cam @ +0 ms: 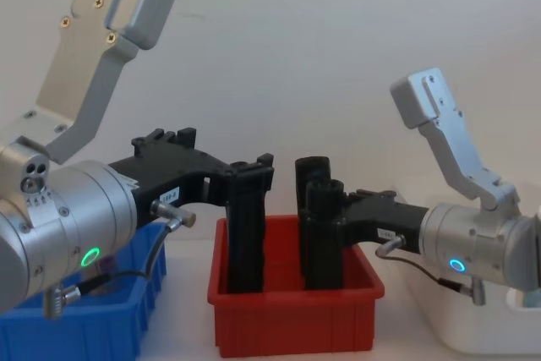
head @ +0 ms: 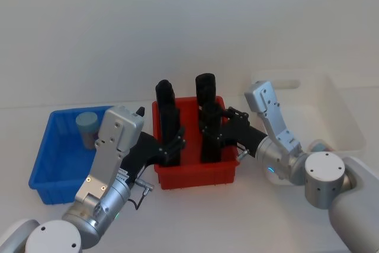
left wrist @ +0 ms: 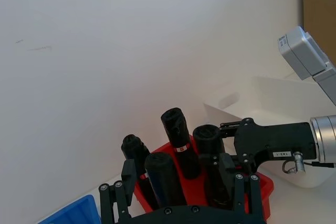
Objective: Pick the cotton swabs from the blue box and place them into the white box.
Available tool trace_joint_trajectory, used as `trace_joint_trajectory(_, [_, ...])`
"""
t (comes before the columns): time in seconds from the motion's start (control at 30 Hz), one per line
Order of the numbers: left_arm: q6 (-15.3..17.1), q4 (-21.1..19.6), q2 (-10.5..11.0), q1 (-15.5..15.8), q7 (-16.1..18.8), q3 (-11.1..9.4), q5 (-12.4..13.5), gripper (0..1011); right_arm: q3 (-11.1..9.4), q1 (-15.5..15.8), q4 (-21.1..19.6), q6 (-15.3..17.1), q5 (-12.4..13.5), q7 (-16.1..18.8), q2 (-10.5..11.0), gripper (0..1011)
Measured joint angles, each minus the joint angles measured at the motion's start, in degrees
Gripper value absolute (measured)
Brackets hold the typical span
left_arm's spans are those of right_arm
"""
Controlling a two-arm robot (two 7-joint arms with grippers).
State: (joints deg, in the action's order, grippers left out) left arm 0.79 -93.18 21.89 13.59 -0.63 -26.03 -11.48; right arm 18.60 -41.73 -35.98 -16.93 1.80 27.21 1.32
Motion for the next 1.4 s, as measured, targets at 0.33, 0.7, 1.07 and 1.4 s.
trace_joint_trajectory(0.33, [0.0, 0.0, 0.0, 0.0, 0.0, 0.0, 0.0, 1004, -0.1, 1.3, -3.7, 0.0, 1.1, 0.0, 0.5, 499])
trace_joint_trajectory(0.7, [0.0, 0.0, 0.0, 0.0, 0.0, 0.0, 0.0, 1004, -0.7, 6.7, -16.8, 2.4, 3.9, -1.8, 2.5, 441])
trace_joint_trajectory(1.07, [0.0, 0.0, 0.0, 0.0, 0.0, 0.0, 0.0, 1004, -1.6, 12.8, -31.5, 6.5, 5.7, -7.2, 5.2, 383])
trace_joint_trajectory(1.4, [0.0, 0.0, 0.0, 0.0, 0.0, 0.0, 0.0, 1004, -3.1, 17.5, -42.4, 11.2, 6.2, -12.7, 8.2, 366])
